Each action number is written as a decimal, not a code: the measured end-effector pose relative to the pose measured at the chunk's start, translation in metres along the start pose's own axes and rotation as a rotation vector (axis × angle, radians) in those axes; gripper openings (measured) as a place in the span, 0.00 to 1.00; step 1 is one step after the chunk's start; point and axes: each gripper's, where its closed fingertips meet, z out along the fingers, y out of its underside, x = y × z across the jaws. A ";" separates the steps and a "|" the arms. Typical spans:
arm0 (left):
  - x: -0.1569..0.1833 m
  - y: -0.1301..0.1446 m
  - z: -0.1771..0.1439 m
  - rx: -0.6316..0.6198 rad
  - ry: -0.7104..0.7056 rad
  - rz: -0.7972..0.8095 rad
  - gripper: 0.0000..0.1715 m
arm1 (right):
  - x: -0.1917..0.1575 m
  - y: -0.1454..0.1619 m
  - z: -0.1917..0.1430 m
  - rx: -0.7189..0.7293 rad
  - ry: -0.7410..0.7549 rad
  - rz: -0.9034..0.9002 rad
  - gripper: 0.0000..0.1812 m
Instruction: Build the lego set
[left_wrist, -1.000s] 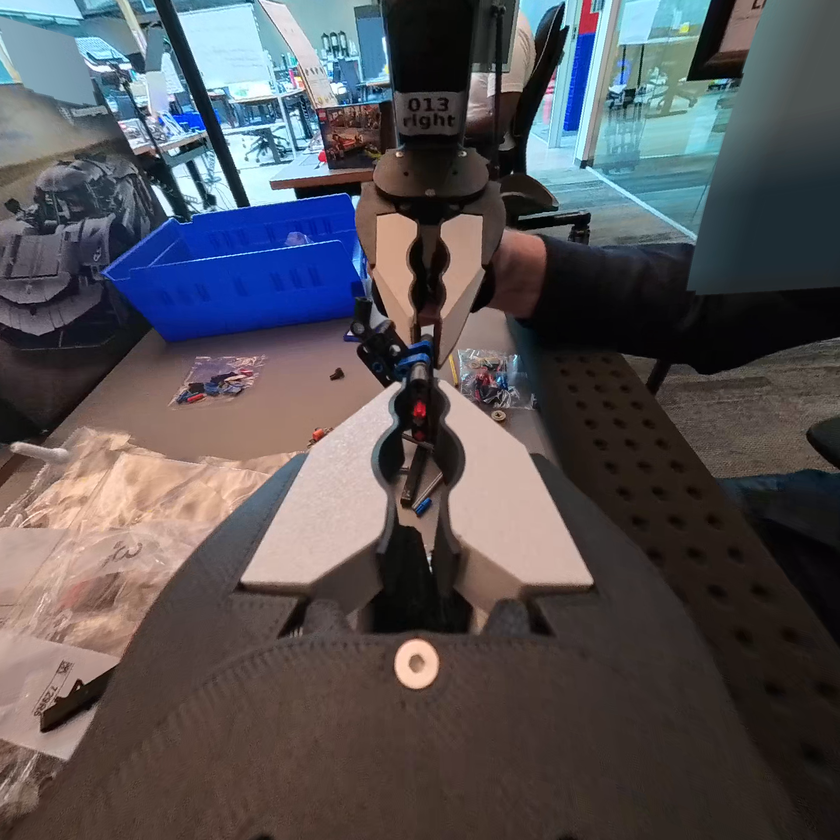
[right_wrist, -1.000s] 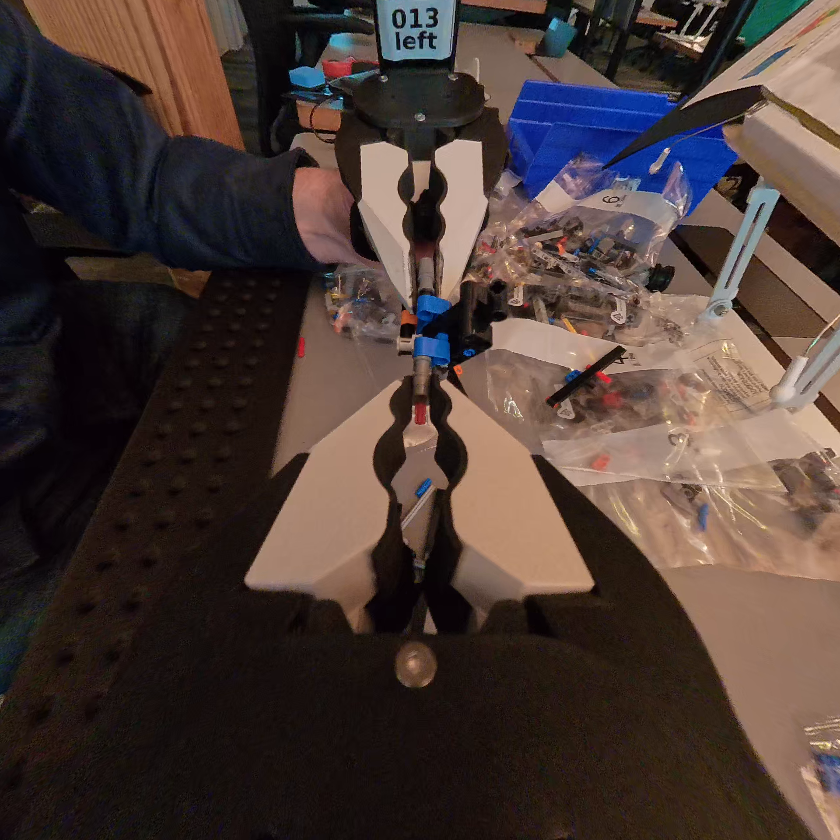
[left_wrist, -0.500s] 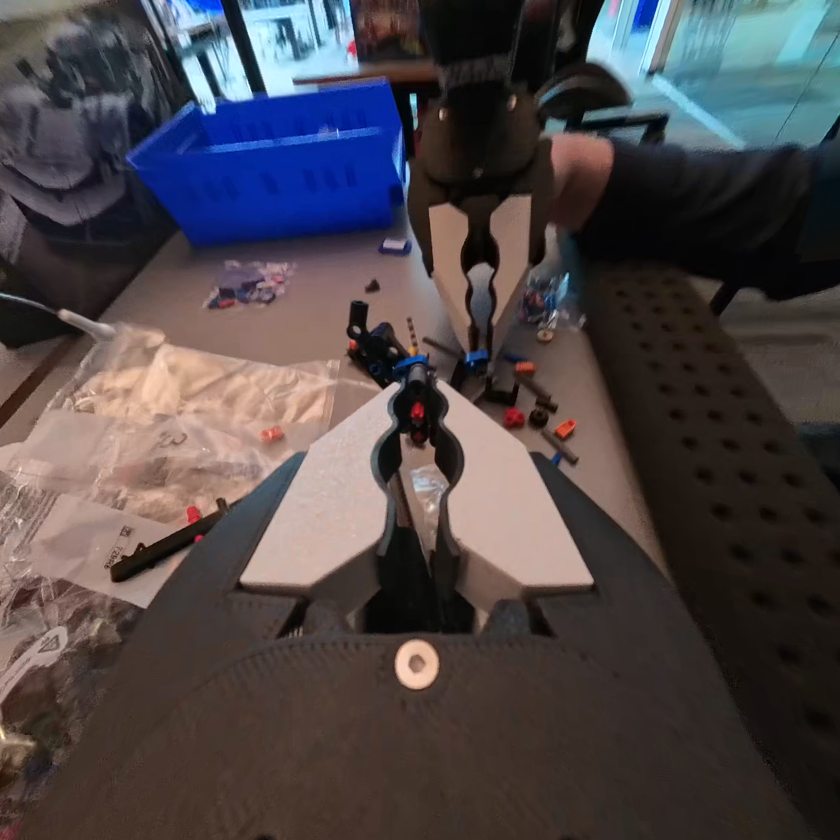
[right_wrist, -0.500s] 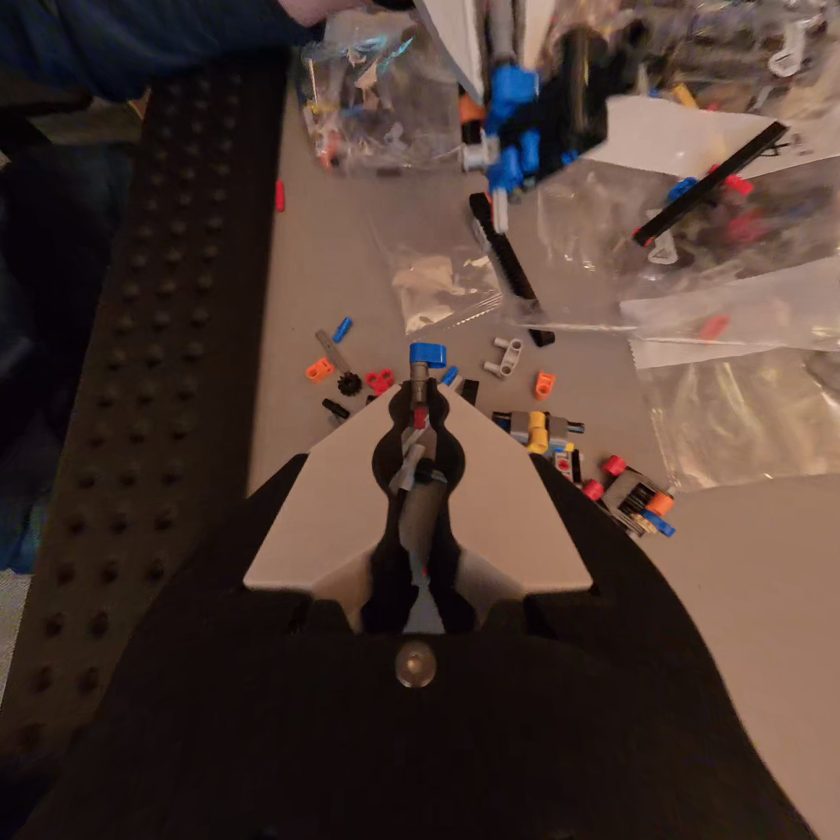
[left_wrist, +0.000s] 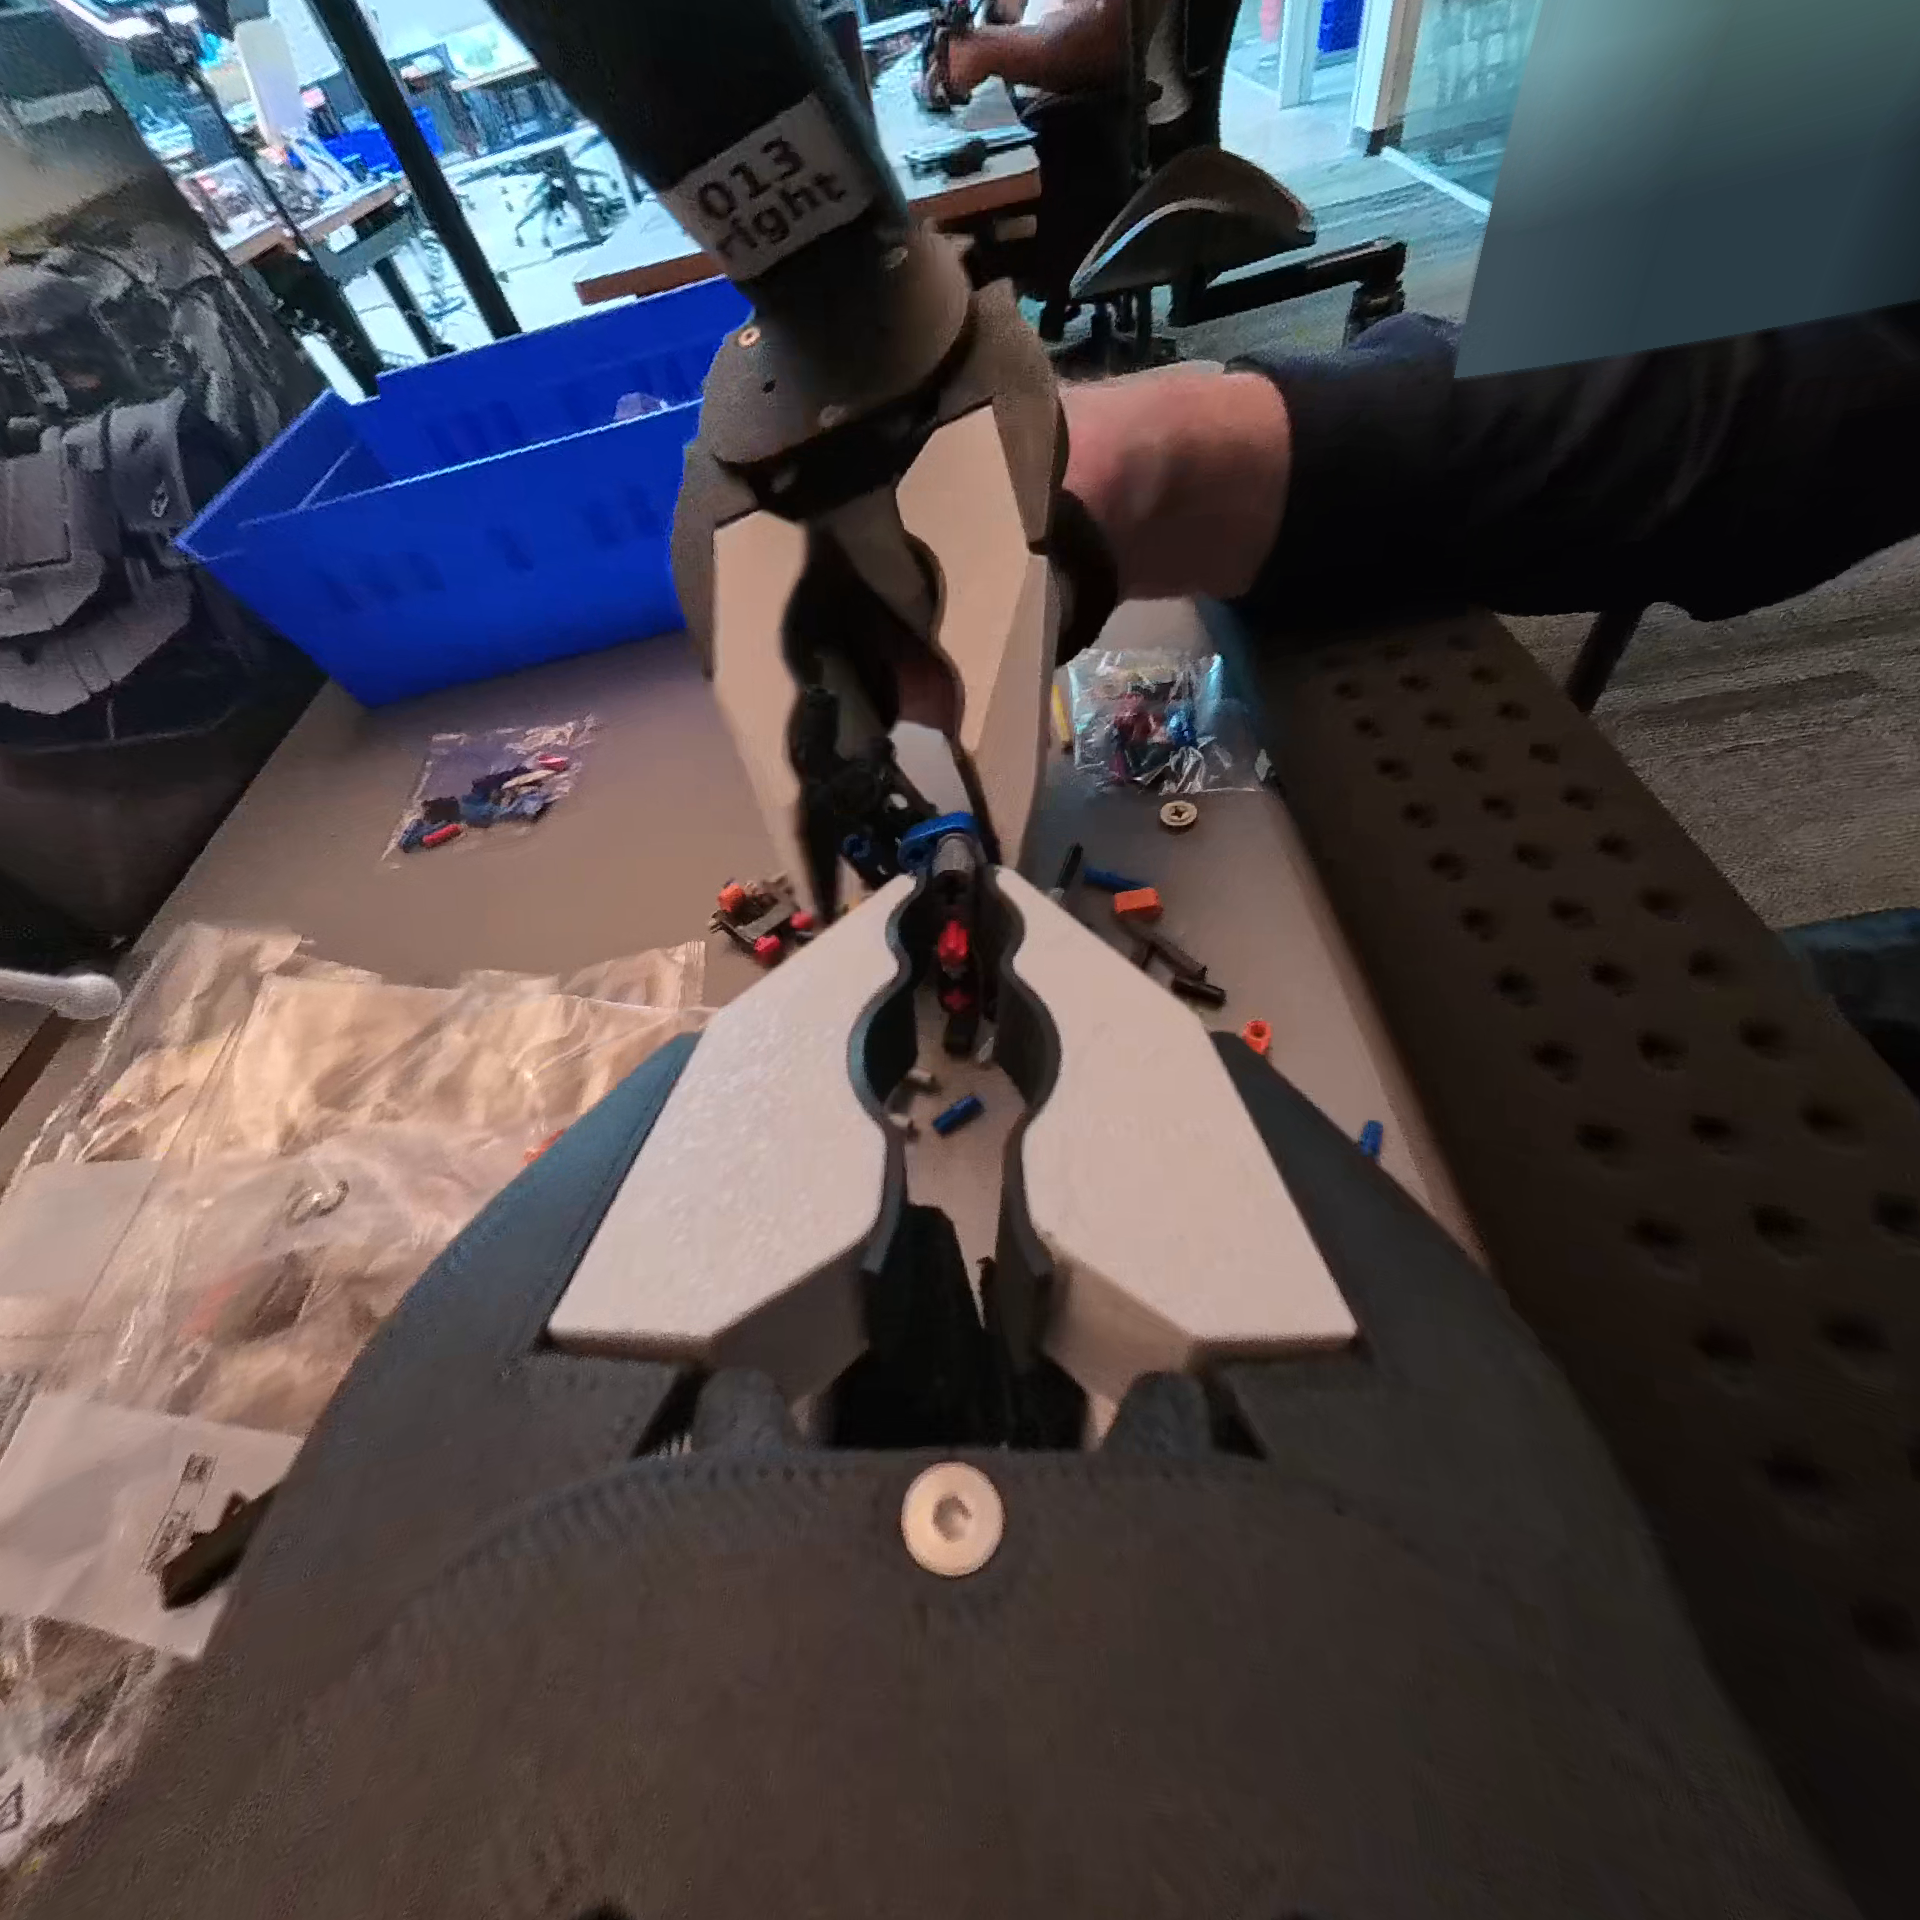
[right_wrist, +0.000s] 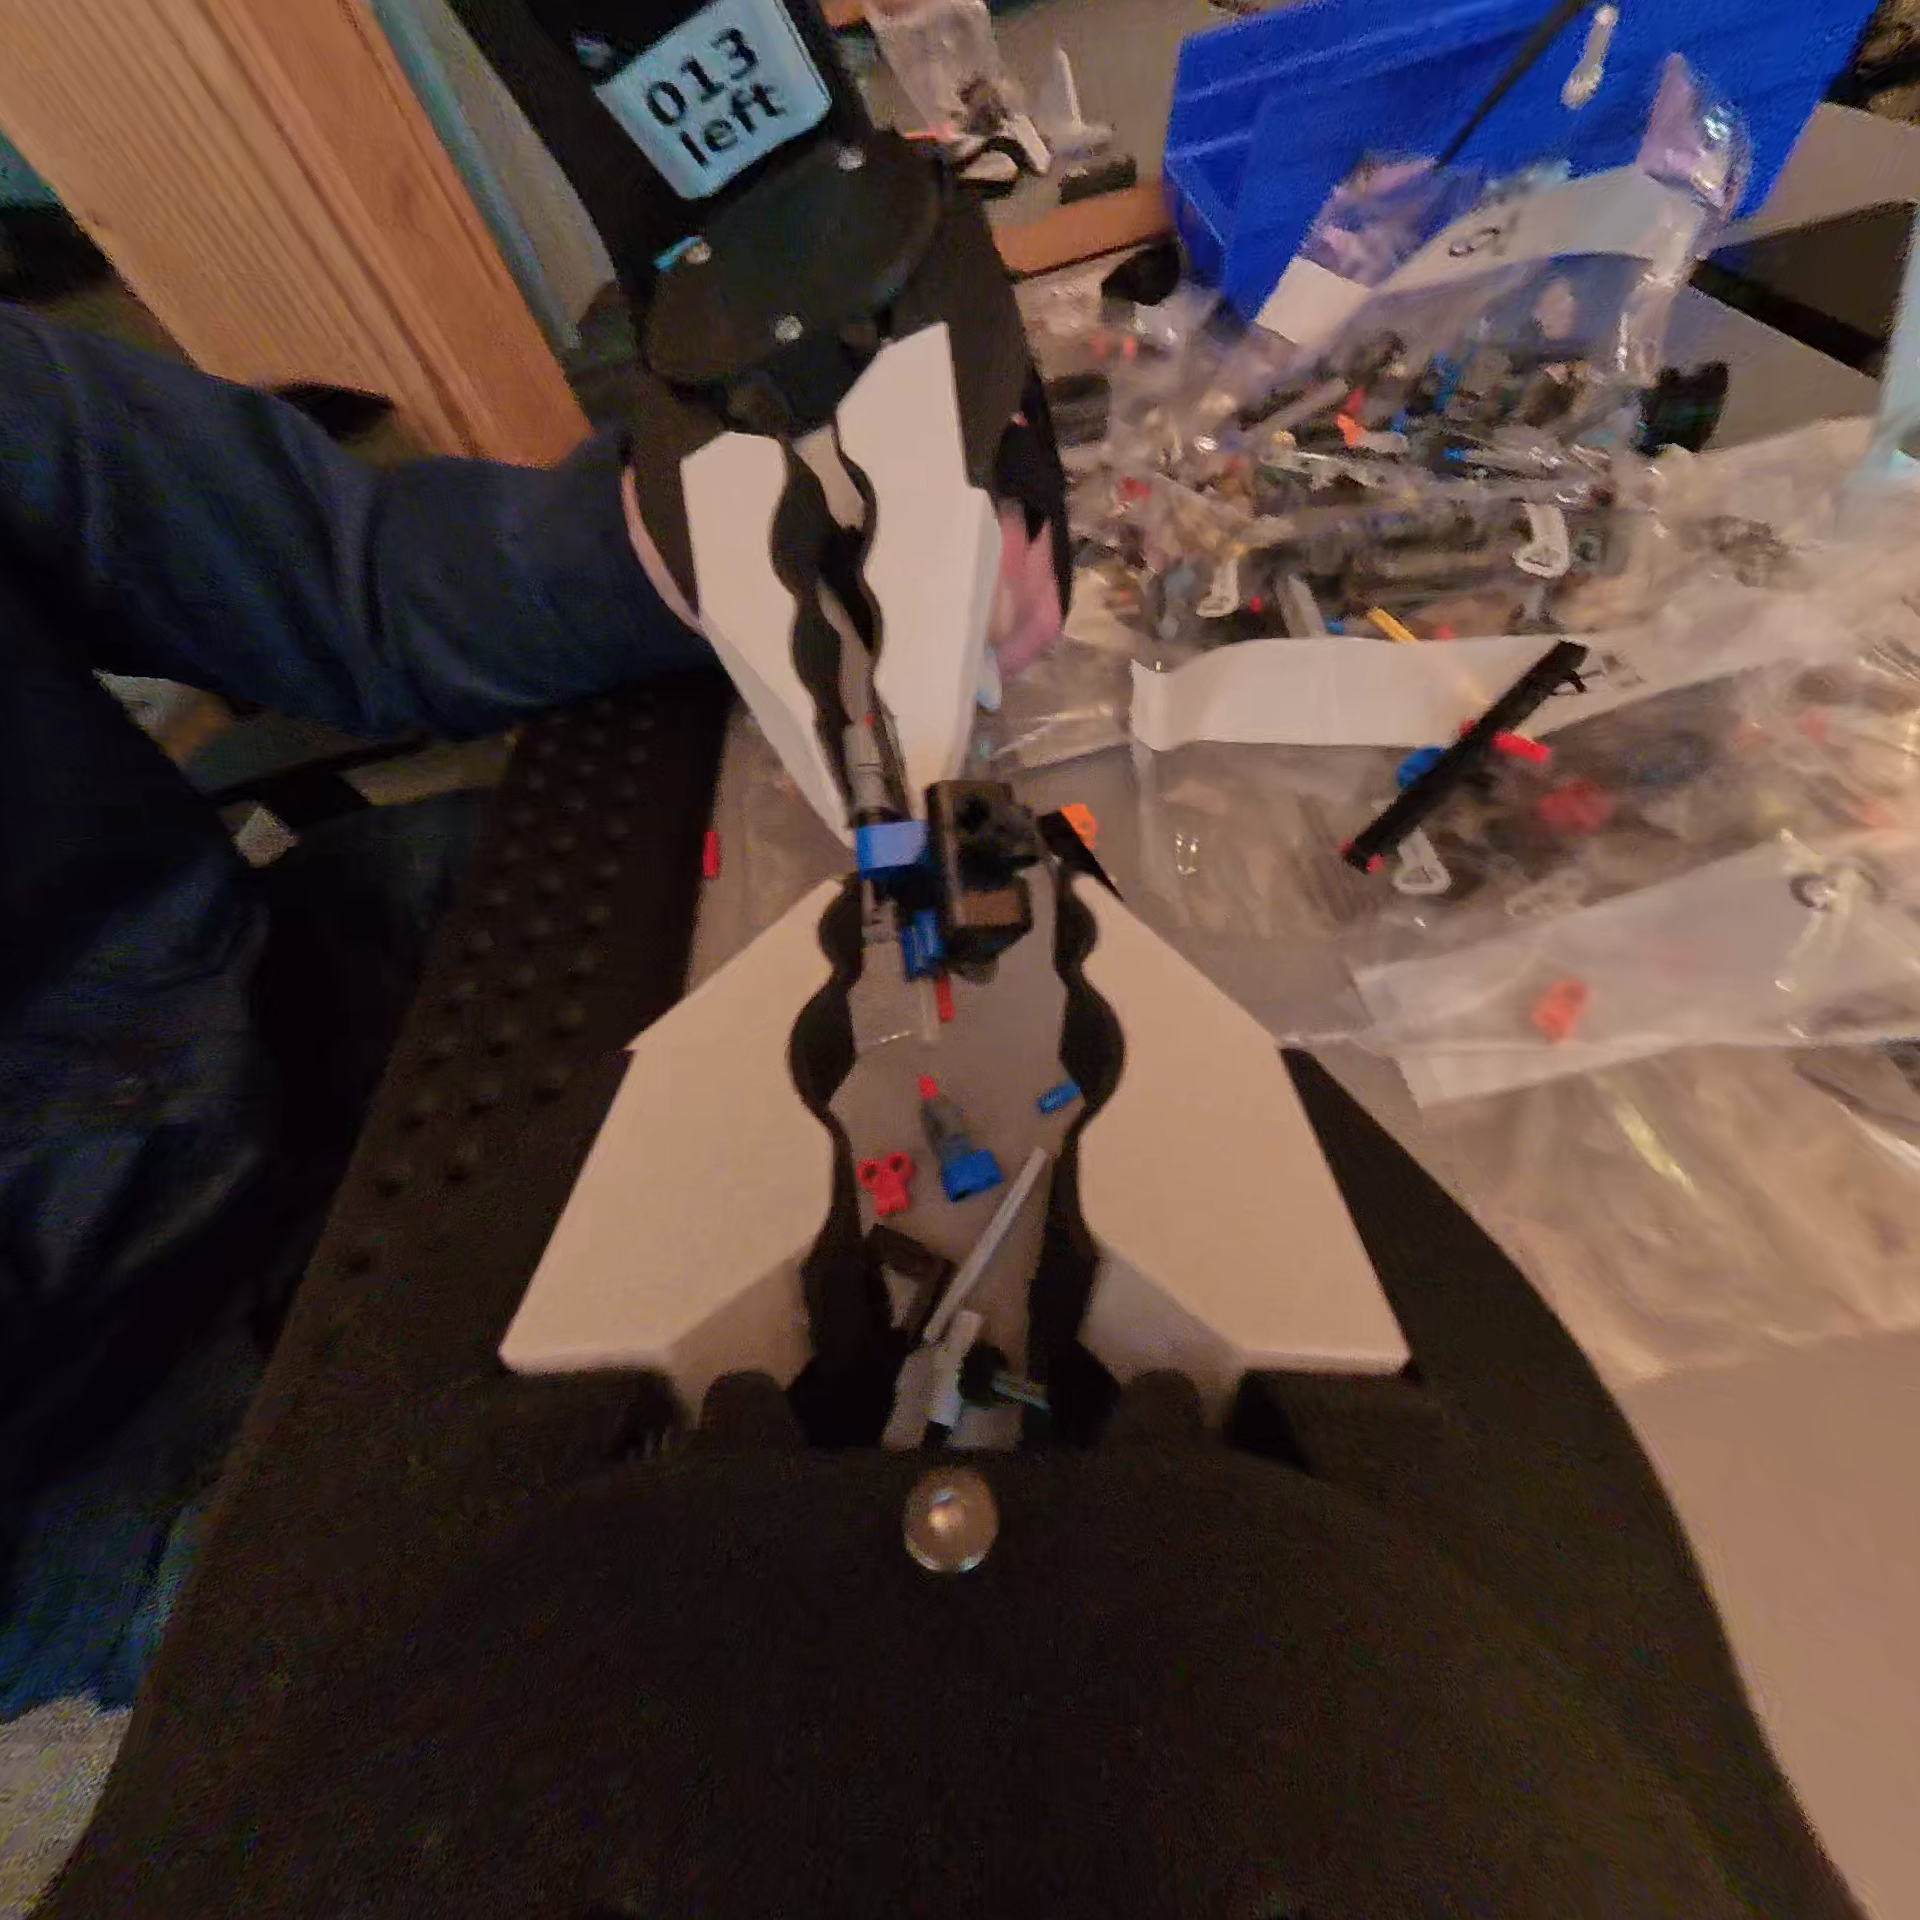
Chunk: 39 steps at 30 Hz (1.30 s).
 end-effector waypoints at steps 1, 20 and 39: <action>-0.002 -0.001 -0.001 0.004 -0.009 0.001 0.04 | 0.000 -0.002 -0.001 0.012 0.001 -0.005 0.15; -0.025 -0.018 -0.080 0.116 -0.117 -0.043 0.03 | -0.005 -0.007 -0.049 0.038 0.094 -0.135 0.07; 0.005 0.026 0.010 -0.172 0.002 0.003 0.21 | -0.002 0.040 0.002 -0.261 0.105 -0.190 0.07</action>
